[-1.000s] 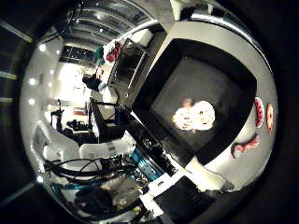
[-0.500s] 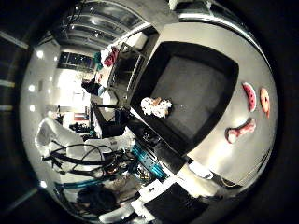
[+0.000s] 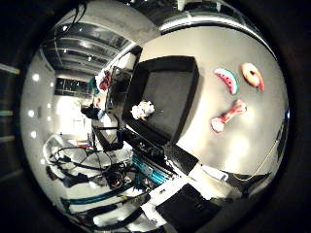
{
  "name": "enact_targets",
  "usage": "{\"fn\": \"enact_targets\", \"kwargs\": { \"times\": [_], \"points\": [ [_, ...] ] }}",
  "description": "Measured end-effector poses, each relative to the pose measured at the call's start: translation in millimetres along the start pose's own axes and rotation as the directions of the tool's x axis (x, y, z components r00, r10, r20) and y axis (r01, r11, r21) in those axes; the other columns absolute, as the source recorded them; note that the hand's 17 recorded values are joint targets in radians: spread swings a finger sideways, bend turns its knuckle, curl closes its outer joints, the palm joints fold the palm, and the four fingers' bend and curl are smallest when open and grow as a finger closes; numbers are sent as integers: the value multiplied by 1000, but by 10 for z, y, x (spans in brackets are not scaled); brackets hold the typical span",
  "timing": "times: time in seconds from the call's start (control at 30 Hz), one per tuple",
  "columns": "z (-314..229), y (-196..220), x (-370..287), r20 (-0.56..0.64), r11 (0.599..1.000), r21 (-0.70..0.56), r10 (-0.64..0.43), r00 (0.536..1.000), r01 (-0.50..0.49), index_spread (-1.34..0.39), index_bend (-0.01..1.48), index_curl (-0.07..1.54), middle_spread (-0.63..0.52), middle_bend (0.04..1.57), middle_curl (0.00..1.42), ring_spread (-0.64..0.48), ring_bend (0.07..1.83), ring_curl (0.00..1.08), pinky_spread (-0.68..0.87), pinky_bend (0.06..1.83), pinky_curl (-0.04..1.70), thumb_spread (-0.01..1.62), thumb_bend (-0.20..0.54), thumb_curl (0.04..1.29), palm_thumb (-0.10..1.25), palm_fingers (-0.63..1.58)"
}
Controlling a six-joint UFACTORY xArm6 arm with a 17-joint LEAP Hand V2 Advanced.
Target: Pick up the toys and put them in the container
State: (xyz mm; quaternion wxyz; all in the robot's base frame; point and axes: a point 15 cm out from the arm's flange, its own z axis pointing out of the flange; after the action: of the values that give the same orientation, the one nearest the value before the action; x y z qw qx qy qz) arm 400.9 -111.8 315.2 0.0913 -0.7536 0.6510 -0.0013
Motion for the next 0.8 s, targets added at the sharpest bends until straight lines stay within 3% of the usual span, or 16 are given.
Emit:
{"fn": "enact_targets", "kwargs": {
  "times": [0.33, 0.57, 0.8],
  "points": [
    [314, -162, 611, -32, 1000, 15, -1, 999, 1, -373, 156, 264, 39, 221, 334, 162, 266, 258, 385, 368, 286, 1009, -24, 327, 663, 138],
    [427, -701, 890, -116, 997, 13, -80, 990, 82, -373, 157, 264, 27, 220, 333, 150, 261, 258, 388, 349, 289, 1001, -25, 335, 677, 151],
    [682, -1263, 1195, -125, 995, 16, -95, 988, 98, -361, 143, 252, 37, 195, 328, 151, 261, 261, 374, 380, 305, 1004, -27, 329, 667, 97]
  ]
}}
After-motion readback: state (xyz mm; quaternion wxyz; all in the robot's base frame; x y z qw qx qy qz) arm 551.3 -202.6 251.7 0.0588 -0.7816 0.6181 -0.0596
